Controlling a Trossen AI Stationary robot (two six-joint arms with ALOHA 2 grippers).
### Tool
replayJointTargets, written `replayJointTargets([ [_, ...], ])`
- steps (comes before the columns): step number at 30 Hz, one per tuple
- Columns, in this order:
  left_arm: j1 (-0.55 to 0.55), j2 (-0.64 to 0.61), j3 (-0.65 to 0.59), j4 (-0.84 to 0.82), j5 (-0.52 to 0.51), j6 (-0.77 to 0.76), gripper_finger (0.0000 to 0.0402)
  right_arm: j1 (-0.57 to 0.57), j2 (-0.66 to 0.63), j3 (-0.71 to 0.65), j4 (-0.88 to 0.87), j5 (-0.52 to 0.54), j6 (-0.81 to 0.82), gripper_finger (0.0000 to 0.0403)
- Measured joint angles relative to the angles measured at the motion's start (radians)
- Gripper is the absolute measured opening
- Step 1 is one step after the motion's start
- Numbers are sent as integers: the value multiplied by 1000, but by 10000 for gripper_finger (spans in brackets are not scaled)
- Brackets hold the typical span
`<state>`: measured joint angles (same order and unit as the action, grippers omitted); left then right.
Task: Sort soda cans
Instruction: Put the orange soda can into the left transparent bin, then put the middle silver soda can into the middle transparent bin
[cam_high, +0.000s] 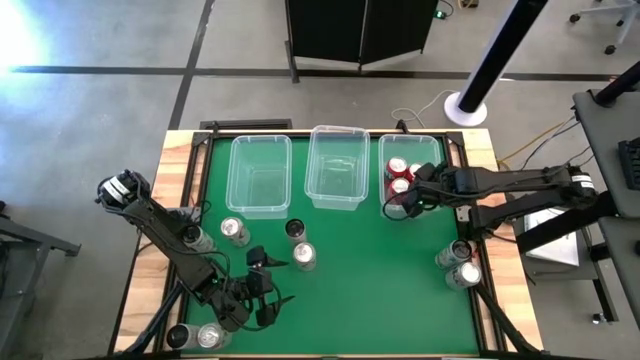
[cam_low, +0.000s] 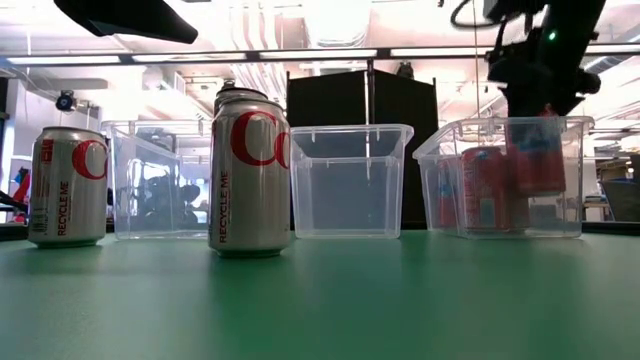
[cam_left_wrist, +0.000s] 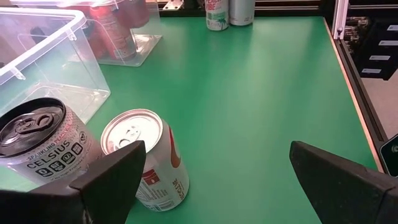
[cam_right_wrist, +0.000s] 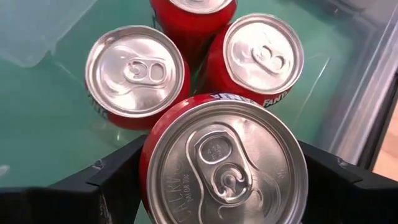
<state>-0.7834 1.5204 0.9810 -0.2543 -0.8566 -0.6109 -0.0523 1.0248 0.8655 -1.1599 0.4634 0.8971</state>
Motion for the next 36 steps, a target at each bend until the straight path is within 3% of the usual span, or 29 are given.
replayJointTargets([
  [24, 0, 0, 0, 0, 2, 3, 382, -40, 3, -24, 72, -27, -61, 358],
  [31, 0, 0, 0, 0, 2, 3, 382, -33, 8, 126, 77, -30, -128, 359],
  [36, 1, 0, 0, 0, 0, 3, 382, 23, 49, 227, 261, -25, -257, 359],
])
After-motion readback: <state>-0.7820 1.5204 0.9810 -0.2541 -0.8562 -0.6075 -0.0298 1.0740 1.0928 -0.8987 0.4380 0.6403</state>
